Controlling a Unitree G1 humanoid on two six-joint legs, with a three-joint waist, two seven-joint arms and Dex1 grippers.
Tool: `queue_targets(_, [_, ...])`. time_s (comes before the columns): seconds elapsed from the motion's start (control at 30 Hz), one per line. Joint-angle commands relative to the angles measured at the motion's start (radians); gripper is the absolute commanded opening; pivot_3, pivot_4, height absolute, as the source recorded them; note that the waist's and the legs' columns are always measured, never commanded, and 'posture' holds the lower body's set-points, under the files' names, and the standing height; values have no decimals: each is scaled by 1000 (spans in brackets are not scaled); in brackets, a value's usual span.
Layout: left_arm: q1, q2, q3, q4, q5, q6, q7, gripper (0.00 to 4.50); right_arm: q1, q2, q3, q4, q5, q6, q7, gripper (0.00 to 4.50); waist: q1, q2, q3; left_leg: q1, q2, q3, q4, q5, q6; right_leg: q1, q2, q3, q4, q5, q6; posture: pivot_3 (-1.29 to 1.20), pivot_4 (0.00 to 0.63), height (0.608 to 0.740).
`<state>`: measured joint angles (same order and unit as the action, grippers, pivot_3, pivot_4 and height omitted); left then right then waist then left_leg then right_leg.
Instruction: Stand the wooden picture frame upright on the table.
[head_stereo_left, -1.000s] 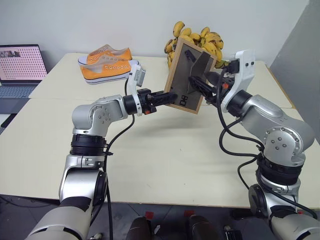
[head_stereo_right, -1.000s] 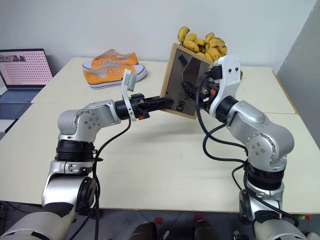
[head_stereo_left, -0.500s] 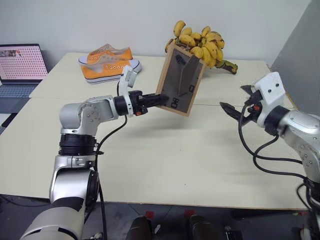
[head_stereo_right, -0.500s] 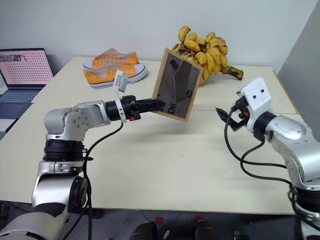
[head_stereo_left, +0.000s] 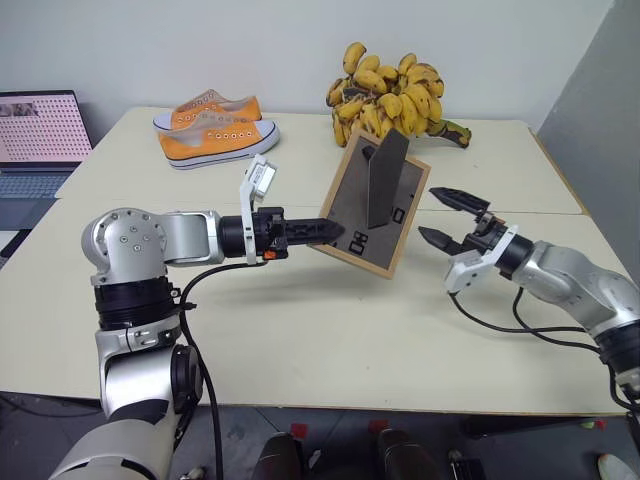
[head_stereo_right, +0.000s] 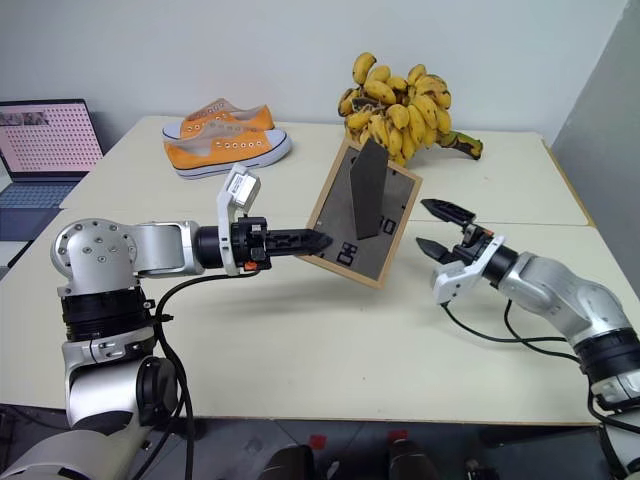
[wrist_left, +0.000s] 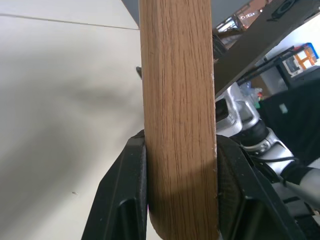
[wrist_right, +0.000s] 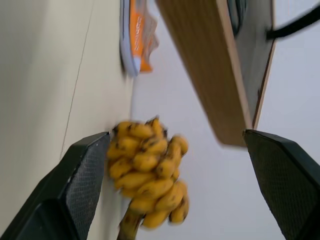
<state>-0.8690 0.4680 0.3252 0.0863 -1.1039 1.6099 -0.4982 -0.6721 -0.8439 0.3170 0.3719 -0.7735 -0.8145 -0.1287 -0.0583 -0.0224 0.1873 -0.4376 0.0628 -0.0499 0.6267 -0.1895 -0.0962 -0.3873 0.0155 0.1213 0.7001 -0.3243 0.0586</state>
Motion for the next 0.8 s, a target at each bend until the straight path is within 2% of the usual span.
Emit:
queue_targets(0.03, [14,41,36,-15,-204,5,121,1303,-86,11,-14,74,-91,-53,-168,4444,2,0,0,0,-1,0,0,0,0,0,0,0,0,0,0,0,150,740])
queue_targets(0.33, [31,67,28,7,-438,-6,340,1303,-172,36,17,155,-177,-96,-305,4444,4,0,0,2,-2,-1,1,0,0,3,-1,-1,0,0,0,0,150,740])
queue_targets(0.57, [49,120,-53,14,-632,-77,452,1303,-211,91,68,171,-246,-115,-393,4444,2,0,0,3,-1,-1,1,0,0,3,-1,-1,2,0,0,0,150,740])
queue_targets(0.8, [72,221,-167,-4,-811,-167,524,1303,-276,78,123,243,-335,-150,-519,4444,3,0,0,3,-2,-1,2,0,0,3,-1,-1,3,0,0,0,150,740])
